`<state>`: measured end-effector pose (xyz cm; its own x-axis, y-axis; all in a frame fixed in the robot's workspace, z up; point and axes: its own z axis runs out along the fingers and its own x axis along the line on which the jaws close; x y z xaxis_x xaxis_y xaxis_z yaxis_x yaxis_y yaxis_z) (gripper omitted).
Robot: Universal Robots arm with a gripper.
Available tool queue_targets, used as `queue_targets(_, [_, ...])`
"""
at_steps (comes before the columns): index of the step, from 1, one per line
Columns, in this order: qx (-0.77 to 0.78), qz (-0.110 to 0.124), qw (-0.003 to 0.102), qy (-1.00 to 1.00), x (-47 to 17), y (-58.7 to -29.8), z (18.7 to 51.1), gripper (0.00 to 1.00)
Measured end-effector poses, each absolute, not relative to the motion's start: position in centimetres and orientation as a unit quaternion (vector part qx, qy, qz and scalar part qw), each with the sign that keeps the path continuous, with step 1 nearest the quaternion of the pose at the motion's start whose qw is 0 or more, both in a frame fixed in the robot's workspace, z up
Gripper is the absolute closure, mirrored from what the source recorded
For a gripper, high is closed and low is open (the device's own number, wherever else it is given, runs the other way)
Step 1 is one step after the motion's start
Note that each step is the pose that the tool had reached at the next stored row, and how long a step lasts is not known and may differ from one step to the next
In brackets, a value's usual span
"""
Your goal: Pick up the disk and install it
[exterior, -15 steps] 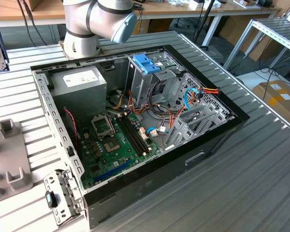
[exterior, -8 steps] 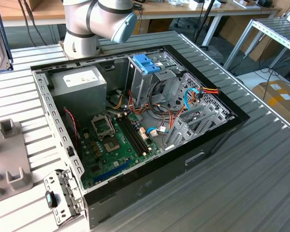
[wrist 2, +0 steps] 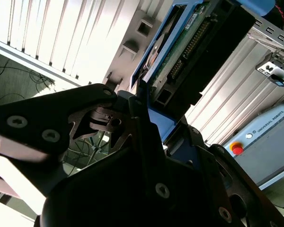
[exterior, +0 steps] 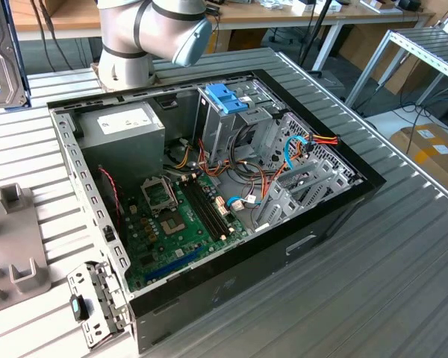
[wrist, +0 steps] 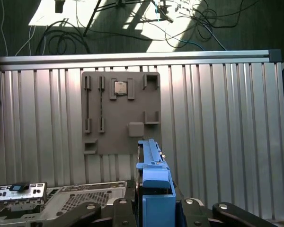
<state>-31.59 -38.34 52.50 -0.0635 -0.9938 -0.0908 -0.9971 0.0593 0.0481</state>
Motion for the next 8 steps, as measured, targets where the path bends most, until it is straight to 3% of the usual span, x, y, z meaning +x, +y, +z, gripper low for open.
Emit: queue_targets(8, [-0.684,0.049,0.017,0.728,-30.73,-38.34,52.46,0.63])
